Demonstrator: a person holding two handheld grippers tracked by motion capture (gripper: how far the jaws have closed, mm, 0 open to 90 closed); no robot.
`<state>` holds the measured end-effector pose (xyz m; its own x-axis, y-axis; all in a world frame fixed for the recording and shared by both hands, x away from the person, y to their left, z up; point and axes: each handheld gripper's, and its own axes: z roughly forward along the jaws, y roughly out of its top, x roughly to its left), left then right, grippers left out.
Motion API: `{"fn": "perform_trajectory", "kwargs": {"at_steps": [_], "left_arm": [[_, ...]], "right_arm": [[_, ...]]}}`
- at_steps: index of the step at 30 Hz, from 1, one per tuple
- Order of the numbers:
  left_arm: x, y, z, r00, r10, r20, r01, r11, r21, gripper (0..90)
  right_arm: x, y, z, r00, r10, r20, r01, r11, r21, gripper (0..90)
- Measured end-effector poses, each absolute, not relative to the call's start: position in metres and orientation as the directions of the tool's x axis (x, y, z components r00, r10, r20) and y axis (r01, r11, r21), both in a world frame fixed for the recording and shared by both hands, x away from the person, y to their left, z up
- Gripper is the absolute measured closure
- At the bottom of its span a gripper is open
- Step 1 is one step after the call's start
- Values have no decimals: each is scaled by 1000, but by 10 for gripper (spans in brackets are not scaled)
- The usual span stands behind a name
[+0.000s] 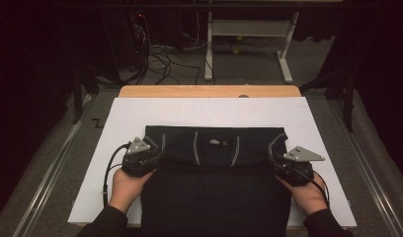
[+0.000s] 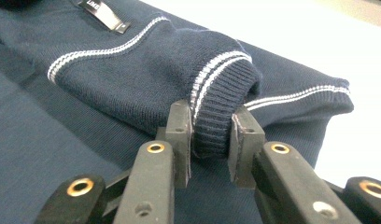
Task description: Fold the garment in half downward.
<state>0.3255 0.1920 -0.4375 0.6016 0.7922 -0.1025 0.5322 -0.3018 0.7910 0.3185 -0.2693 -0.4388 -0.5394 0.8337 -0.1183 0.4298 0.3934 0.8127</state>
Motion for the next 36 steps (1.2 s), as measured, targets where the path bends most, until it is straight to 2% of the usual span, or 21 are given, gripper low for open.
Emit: {"fn": "perform_trajectory", "kwargs": {"at_steps": [16, 21, 25, 30, 36], "left_arm": [[269, 199, -448, 640, 760, -115, 536, -334, 775, 721], [270, 202, -468, 616, 771, -163, 602, -327, 728, 709], [274, 206, -477, 604, 770, -207, 635, -308, 708, 637], [272, 204, -478, 606, 778, -165, 616, -327, 717, 579], [271, 203, -479, 618, 768, -169, 608, -331, 721, 512]], "right_arm": [[260, -278, -449, -570, 813, -117, 416, 409, 812, 737], [255, -278, -461, -587, 800, -121, 444, 444, 779, 723], [255, -278, -469, -595, 796, -111, 473, 458, 753, 674], [255, -281, -471, -588, 804, -88, 489, 440, 754, 613], [255, -282, -473, -592, 802, -78, 498, 440, 748, 557]]}}
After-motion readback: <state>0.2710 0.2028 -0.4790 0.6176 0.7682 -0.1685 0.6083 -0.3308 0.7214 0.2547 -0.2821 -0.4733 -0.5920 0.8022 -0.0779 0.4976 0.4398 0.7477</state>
